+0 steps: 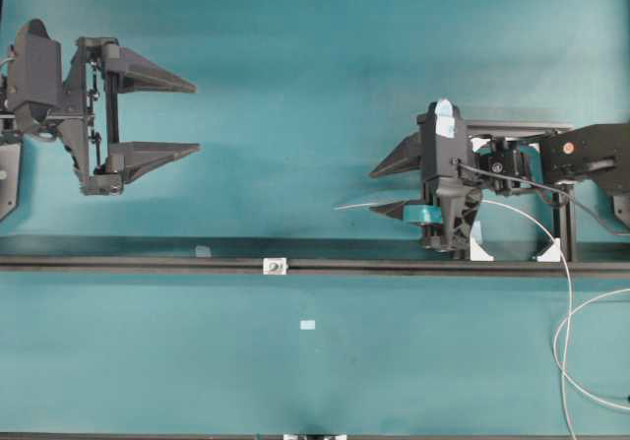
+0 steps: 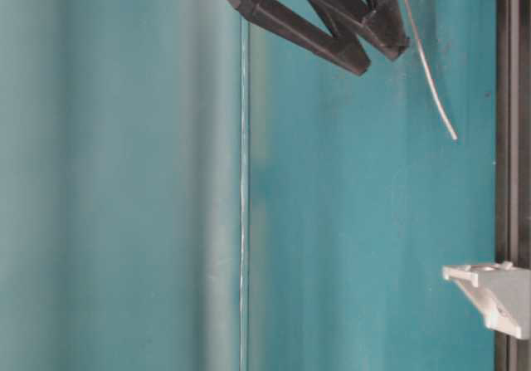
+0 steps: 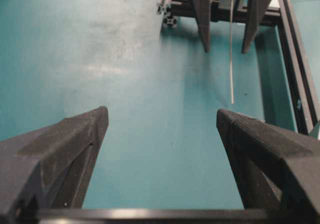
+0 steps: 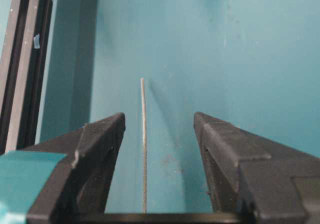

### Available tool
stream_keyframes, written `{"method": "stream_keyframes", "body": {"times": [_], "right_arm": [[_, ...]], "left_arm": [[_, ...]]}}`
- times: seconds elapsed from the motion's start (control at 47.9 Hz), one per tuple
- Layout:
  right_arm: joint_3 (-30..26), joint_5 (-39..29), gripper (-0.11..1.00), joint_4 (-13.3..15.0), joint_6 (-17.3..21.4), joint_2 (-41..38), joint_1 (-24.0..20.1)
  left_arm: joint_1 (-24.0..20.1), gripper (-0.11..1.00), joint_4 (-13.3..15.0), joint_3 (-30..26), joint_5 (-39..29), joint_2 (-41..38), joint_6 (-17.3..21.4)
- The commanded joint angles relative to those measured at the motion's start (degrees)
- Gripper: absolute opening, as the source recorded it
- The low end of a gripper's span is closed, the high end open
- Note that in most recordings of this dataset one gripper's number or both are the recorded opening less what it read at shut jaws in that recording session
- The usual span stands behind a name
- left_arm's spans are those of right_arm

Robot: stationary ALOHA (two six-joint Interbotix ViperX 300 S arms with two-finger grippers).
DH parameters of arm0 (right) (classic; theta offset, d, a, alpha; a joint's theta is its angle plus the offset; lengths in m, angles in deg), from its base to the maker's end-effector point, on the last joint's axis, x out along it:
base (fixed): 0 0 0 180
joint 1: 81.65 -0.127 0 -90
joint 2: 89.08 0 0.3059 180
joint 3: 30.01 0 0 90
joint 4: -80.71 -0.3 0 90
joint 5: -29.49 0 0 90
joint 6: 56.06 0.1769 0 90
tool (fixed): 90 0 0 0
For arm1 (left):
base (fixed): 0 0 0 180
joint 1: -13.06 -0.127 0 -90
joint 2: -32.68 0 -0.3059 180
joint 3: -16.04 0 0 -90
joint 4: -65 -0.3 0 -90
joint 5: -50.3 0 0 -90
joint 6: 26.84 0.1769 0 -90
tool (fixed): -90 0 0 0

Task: Insert the wire into the hole on the left side and pull it with the left arm.
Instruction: 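Close the right gripper on the white wire's free end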

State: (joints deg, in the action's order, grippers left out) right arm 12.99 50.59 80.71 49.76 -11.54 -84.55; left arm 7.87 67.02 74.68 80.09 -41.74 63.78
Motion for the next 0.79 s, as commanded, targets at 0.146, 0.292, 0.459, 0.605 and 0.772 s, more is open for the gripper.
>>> {"method": "stream_keyframes", "body": {"times": [0.146,0.292,0.459,0.605,0.772], "right_arm": [[-1.23,0.7,0.66,-0.09,0.7,-0.35,-0.18],[-1.23,0.26,0.65,-0.09,0.88,-0.53,-0.18],[-1.23,-1.67,0.65,-0.09,0.97,-0.53,-0.18],[-1.23,-2.64,0.65,-0.09,0.97,-0.62,-0.18],[-1.23,-2.81,0.65,-0.09,0.97,-0.79,-0.18]], "left_arm": [[-0.18,0.77,0.09,-0.26,0.53,0.18,0.09],[-0.18,0.77,0.09,-0.26,0.53,0.18,0.09],[-0.18,0.77,0.09,-0.26,0.44,0.26,0.0],[-0.26,0.77,0.09,-0.26,0.44,0.18,0.0],[-0.26,0.77,0.09,-0.26,0.44,0.18,0.0]]}}
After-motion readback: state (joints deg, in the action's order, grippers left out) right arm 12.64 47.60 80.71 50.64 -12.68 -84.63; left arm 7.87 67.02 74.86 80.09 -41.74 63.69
